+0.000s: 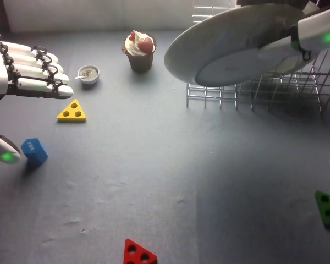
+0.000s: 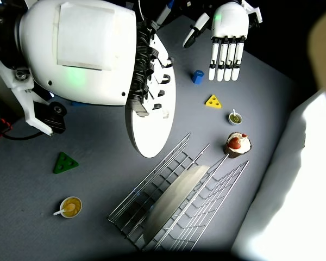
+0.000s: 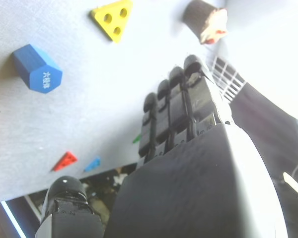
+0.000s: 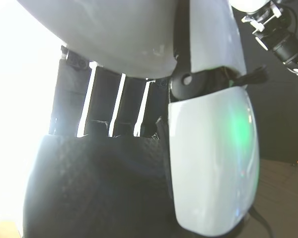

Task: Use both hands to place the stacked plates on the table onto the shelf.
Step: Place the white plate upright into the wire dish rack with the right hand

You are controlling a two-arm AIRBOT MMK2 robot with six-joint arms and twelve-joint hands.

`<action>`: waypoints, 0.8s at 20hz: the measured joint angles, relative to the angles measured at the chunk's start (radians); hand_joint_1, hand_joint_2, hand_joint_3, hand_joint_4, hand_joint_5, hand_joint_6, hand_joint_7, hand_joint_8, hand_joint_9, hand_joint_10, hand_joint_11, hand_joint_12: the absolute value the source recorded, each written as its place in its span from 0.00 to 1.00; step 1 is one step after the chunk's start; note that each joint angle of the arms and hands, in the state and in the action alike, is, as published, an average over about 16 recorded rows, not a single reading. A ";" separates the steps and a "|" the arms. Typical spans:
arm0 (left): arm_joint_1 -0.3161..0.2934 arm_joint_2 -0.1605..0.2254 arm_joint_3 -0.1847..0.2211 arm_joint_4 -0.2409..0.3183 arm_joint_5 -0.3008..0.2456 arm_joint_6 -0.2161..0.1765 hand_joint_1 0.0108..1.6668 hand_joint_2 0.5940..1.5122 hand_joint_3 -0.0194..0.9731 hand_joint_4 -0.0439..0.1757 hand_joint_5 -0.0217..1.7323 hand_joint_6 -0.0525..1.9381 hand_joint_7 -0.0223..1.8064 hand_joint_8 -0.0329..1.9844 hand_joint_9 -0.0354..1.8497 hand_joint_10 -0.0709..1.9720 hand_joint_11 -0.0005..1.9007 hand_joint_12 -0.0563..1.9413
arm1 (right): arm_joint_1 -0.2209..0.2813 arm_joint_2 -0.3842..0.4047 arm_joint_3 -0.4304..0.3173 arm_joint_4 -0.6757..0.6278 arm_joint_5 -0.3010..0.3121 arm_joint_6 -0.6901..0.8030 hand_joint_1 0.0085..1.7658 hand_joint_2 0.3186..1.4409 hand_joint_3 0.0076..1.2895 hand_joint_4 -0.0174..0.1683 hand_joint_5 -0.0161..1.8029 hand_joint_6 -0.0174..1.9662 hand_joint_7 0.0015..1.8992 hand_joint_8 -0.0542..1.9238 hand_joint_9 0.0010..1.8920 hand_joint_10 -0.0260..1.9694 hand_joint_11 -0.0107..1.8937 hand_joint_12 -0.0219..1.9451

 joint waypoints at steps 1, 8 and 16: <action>0.000 0.000 0.000 0.000 0.000 0.000 0.00 0.41 0.02 0.20 0.10 0.03 0.10 0.02 0.10 0.04 0.09 0.03 | 0.001 0.000 0.003 0.003 0.003 0.000 0.82 0.53 0.00 0.05 0.53 0.46 0.60 0.32 0.65 0.32 0.65 0.27; 0.000 -0.001 0.002 0.000 0.002 0.000 0.00 0.40 0.02 0.20 0.10 0.03 0.10 0.02 0.10 0.04 0.09 0.03 | 0.003 0.000 0.030 0.041 0.019 -0.002 0.82 0.55 0.00 0.05 0.53 0.42 0.61 0.29 0.66 0.27 0.61 0.41; -0.003 -0.002 0.007 0.000 0.006 0.000 0.00 0.40 0.02 0.20 0.10 0.03 0.11 0.02 0.11 0.04 0.10 0.03 | 0.003 0.000 0.070 0.139 0.019 -0.005 0.83 0.56 0.00 0.05 0.54 0.38 0.62 0.26 0.67 0.24 0.54 0.66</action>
